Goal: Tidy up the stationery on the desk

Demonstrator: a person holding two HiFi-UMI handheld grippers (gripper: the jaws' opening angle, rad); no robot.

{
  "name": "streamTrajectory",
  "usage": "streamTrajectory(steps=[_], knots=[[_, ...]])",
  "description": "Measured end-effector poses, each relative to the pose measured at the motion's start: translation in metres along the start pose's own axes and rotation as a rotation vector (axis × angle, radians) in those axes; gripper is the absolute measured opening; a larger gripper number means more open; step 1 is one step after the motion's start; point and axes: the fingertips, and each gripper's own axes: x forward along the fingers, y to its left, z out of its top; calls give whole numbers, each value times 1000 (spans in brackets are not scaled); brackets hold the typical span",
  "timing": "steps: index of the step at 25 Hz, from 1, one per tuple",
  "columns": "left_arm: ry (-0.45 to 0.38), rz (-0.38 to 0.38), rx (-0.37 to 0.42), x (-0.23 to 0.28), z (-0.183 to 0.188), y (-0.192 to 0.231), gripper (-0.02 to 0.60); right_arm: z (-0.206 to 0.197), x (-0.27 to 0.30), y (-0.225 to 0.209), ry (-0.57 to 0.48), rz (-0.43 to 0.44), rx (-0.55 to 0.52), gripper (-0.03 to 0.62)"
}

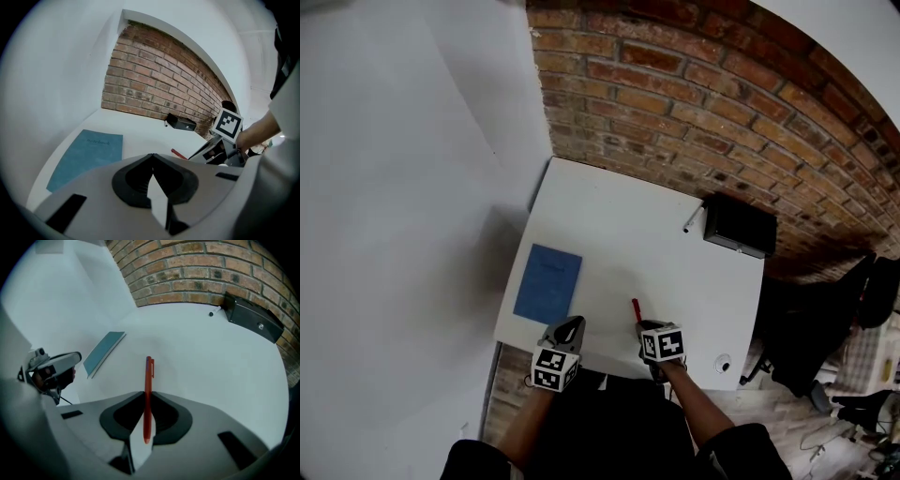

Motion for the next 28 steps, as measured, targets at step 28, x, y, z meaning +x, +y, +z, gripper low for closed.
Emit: streamTrajectory(steps=[28], knots=[[-18, 202, -157, -68, -47, 58, 14, 84, 82, 127, -38, 179, 447, 64]])
